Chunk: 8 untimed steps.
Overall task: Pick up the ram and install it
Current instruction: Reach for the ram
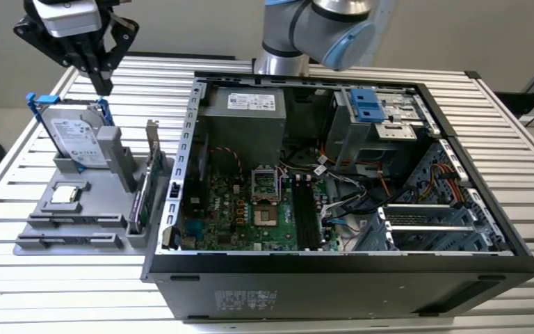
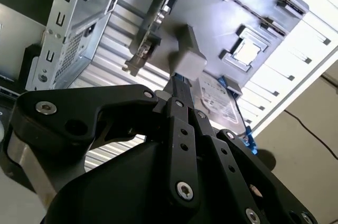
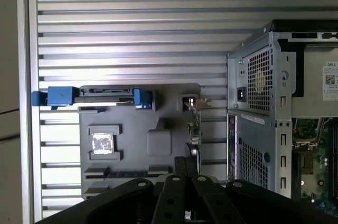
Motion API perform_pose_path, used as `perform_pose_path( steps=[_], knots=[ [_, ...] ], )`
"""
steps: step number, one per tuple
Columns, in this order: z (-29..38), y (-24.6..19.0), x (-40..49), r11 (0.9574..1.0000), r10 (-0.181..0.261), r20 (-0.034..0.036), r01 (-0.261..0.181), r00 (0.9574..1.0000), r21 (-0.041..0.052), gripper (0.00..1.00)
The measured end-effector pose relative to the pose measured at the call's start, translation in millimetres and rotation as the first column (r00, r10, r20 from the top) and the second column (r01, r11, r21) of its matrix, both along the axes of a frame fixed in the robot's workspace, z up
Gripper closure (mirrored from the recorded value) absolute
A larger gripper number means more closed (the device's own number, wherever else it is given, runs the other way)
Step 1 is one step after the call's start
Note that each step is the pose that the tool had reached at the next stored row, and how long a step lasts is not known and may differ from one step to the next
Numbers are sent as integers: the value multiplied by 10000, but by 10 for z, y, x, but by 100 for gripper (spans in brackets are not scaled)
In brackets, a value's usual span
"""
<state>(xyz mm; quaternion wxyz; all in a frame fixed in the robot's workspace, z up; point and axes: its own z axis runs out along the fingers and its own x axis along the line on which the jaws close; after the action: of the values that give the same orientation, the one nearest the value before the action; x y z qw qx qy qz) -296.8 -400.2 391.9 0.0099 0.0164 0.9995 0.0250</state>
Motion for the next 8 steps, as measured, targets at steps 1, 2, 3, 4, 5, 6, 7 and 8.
perform_pose_path(
  steps=[1,2,3,4,5,6,7,8],
  knots=[
    [0,0,-18,10000,11,0,-11,10000,0,100],
    [-1,0,-37,10000,21,1,-21,10000,1,100],
    [-1,0,-54,10000,30,0,-30,10000,0,100],
    [-1,0,-72,10000,40,0,-40,10000,0,100],
    [-2,0,-91,10000,50,0,-50,10000,0,100],
    [-2,0,-109,10000,59,0,-59,10000,0,100],
    [-2,0,-125,10000,69,0,-69,10000,0,100],
    [-2,0,-143,10000,79,0,-79,10000,0,100]
  ],
)
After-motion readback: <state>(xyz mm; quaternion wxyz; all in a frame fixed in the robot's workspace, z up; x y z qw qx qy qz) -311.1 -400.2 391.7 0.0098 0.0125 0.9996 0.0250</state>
